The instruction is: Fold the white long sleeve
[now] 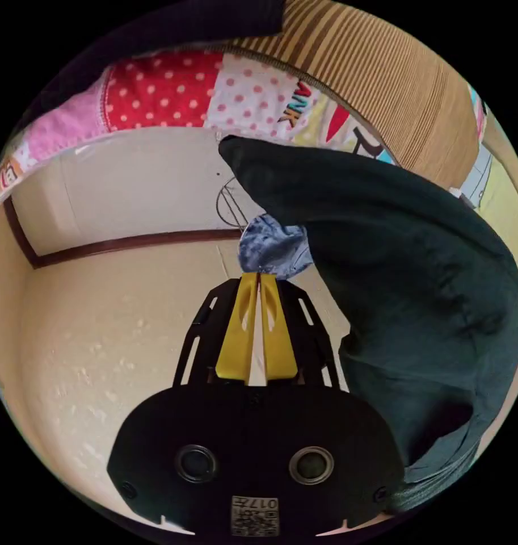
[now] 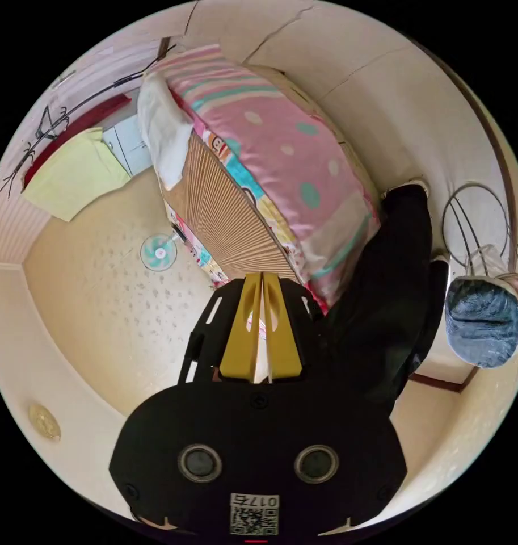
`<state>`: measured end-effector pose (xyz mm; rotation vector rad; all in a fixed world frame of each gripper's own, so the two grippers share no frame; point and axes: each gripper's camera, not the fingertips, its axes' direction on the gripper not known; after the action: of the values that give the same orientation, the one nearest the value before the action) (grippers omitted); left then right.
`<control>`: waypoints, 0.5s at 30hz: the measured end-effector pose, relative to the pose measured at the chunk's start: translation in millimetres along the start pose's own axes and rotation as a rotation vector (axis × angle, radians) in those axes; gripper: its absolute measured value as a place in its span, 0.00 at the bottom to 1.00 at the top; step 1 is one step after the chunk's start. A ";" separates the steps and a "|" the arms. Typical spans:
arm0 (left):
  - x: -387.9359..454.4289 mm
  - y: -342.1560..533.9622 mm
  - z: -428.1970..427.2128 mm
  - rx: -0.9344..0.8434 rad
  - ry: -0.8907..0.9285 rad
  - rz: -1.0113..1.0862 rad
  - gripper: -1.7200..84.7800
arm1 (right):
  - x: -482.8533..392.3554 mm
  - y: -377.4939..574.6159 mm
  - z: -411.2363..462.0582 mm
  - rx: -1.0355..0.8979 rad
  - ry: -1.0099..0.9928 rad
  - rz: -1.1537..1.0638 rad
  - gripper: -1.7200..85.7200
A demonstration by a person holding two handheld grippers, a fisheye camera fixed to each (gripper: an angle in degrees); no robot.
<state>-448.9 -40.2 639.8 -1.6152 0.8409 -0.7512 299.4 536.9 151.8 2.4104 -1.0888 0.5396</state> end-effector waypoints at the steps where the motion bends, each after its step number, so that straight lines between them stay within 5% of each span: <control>1: 0.5 3.3 26.3 -0.039 0.065 -0.086 0.01 | 6.2 2.1 -2.6 0.001 0.001 0.012 0.02; 8: 59.1 11.9 84.1 0.125 0.502 -0.336 0.01 | 30.3 6.1 1.5 0.094 -0.259 0.122 0.02; 11: 104.0 -4.2 59.1 0.265 0.531 -0.305 0.01 | -4.5 -13.3 13.0 0.133 -0.372 0.069 0.02; 15: 169.1 -12.7 26.7 0.436 0.514 -0.252 0.01 | -77.4 -51.5 46.5 0.069 -0.281 -0.023 0.03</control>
<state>-332.9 -166.0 654.1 -1.1567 0.7626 -1.4609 299.4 589.0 62.0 2.6130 -1.1695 0.2381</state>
